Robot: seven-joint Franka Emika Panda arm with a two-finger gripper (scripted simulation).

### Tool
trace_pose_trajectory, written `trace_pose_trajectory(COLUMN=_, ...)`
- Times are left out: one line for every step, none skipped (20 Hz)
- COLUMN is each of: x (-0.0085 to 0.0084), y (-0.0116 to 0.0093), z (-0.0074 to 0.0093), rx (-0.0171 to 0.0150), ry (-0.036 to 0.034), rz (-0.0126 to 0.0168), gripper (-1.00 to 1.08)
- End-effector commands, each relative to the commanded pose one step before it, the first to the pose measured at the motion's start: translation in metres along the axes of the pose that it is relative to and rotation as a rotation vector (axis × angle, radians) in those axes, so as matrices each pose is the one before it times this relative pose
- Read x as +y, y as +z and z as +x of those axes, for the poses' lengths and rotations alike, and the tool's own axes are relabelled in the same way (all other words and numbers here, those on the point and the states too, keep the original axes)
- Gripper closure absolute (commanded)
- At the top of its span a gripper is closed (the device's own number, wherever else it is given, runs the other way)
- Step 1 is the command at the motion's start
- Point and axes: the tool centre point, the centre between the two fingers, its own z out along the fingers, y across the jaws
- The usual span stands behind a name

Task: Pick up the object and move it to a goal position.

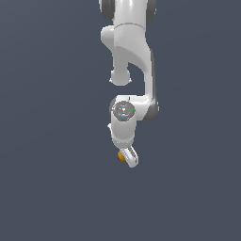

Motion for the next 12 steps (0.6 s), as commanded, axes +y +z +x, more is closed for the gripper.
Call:
trace_pose_trajectory(x=0.00680, y=0.01555, z=0.00013, rx=-0.00552, ry=0.00450, rz=-0.01632, gripper=-0.92)
trace_pose_trajectory(x=-0.00034, y=0.00090, z=0.00015, rx=0.00000, ry=0.00000, rz=0.00000, gripper=-0.92)
trace_pose_trajectory(x=-0.00036, y=0.00012, z=0.00022, rx=0.00000, ry=0.00000, rz=0.00000, gripper=-0.92)
trace_pose_trajectory(x=-0.00015, y=-0.00011, z=0.00011, rx=0.00000, ry=0.00000, rz=0.00000, gripper=-0.92)
trace_pose_trajectory(x=0.00000, y=0.00000, z=0.00000, rx=0.00000, ry=0.00000, rz=0.00000, gripper=1.08)
trace_pose_trajectory(x=0.00000, y=0.00000, z=0.00000, rx=0.00000, ry=0.00000, rz=0.00000, gripper=1.08)
trace_pose_trajectory(x=0.00000, y=0.00000, z=0.00000, rx=0.00000, ry=0.00000, rz=0.00000, gripper=1.08)
trace_pose_trajectory(x=0.00000, y=0.00000, z=0.00000, rx=0.00000, ry=0.00000, rz=0.00000, gripper=1.08)
trace_pose_trajectory(x=0.00000, y=0.00000, z=0.00000, rx=0.00000, ry=0.00000, rz=0.00000, gripper=1.08)
trace_pose_trajectory(x=0.00000, y=0.00000, z=0.00000, rx=0.00000, ry=0.00000, rz=0.00000, gripper=1.08)
trace_pose_trajectory(x=0.00000, y=0.00000, z=0.00000, rx=0.00000, ry=0.00000, rz=0.00000, gripper=1.08)
trace_pose_trajectory(x=0.00000, y=0.00000, z=0.00000, rx=0.00000, ry=0.00000, rz=0.00000, gripper=1.08)
